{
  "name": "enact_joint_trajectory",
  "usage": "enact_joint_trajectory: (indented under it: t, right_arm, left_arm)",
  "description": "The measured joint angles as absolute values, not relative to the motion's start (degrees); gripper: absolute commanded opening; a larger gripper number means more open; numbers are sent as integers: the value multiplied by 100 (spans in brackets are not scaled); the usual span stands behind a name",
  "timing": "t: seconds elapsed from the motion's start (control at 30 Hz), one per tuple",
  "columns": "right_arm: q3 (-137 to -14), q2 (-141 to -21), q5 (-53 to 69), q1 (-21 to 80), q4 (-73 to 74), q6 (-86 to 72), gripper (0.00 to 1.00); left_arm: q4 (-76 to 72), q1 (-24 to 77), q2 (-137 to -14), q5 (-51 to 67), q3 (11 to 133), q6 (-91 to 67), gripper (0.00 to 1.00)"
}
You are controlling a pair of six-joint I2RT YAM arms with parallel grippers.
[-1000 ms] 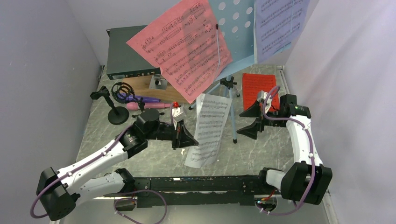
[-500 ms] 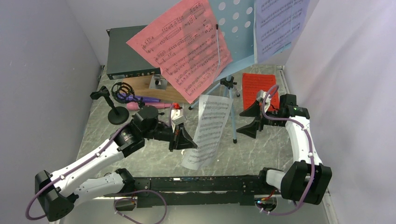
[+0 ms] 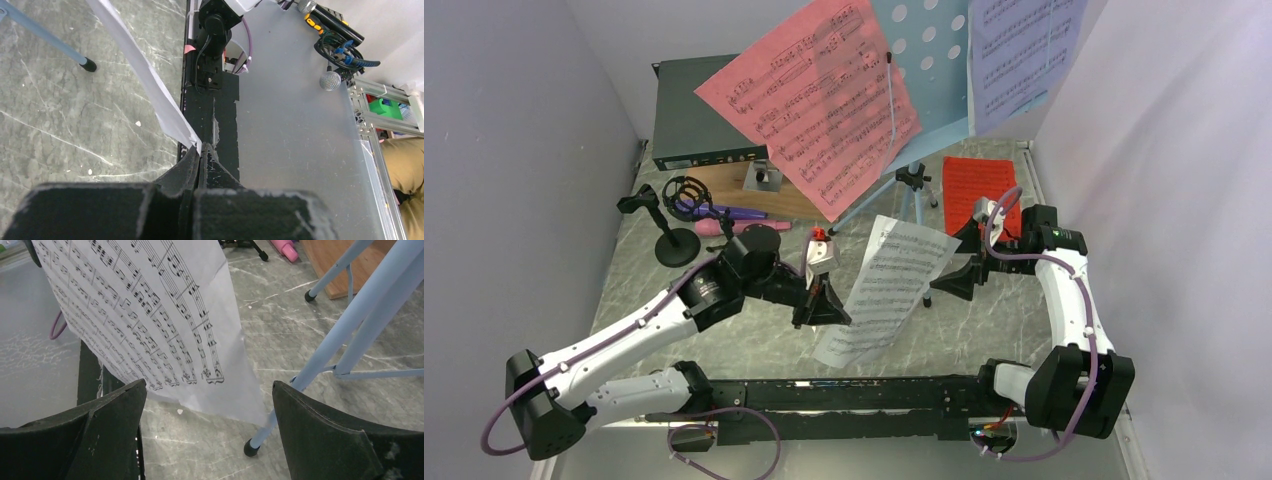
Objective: Pack up the instrument practice props
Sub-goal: Place the sheet music at the center of the board.
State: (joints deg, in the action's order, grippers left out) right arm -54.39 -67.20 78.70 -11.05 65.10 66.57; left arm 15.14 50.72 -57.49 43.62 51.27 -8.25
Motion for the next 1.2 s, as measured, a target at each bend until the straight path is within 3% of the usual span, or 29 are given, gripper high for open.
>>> enact_joint_trajectory:
  t: [0.2,0.3,0.53,0.93,1.1,1.2]
  right_arm:
    - [-5443,-6720,7994,-1105,6696,6801,98]
    - [-5459,-6720,8064,-1105,6790,6853,91]
    - [-5465,-6519,8361,-1105,6512,6414,63]
    - [-5461,-6254,8554,-1105,5977,5743,0]
    - [-5465,-6254,8488,-1109,5983,5730,0]
    - [-5492,-6254,8368,-1120,6010,5714,0]
  left_arm:
    - [1758,5098,-5824,4217,5245,-652,0]
    - [1815,5103,-5846,4189,5273,-600,0]
    - [1879,5109,-5961,4132,5277,-513,0]
    - [1966,5116,-6125,4073,5441,-421,0]
    - [2027,5120,-6125,4007,5441,-388,0]
    - [2071,5120,-6125,3892,5441,-364,19]
